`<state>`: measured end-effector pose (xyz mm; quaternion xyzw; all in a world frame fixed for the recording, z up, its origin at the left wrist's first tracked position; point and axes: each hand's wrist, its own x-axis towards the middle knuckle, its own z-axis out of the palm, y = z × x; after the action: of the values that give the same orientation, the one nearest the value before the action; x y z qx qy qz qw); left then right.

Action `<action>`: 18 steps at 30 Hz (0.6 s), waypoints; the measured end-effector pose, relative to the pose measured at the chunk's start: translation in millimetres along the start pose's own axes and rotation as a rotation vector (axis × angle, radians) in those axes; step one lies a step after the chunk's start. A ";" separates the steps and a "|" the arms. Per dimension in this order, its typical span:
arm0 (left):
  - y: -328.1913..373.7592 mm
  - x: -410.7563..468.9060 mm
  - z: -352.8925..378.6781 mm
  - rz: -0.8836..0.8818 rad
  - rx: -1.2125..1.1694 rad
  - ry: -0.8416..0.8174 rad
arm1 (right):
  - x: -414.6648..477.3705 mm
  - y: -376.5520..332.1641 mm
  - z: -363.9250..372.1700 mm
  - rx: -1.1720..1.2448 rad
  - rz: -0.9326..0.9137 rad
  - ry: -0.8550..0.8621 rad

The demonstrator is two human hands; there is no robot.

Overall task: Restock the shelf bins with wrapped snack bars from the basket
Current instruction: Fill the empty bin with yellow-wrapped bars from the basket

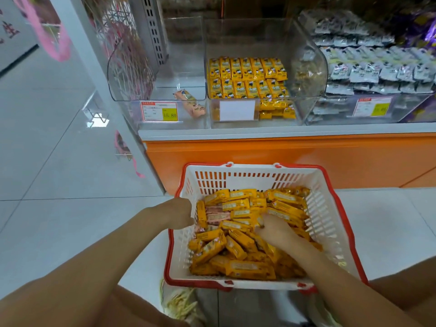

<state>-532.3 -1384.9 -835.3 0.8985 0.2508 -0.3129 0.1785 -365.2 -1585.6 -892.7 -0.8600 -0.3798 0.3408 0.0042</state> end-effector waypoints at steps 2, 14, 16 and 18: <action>-1.5 2.0 0.6 0.000 -0.001 -0.008 | 3.8 -14.3 -2.6 -0.032 -0.025 -0.014; -8.1 2.3 4.8 0.021 -0.057 -0.014 | 9.9 -28.1 50.8 -0.129 0.072 0.086; -7.9 2.3 4.5 0.023 -0.055 -0.023 | 8.2 -29.1 53.3 -0.102 0.052 0.090; -6.9 1.7 3.7 0.021 -0.056 -0.031 | 10.6 -35.0 54.8 -0.146 0.023 0.073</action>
<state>-536.7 -1380.5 -840.3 0.8909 0.2470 -0.3176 0.2106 -415.2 -1567.5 -931.7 -0.8742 -0.3931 0.2808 -0.0485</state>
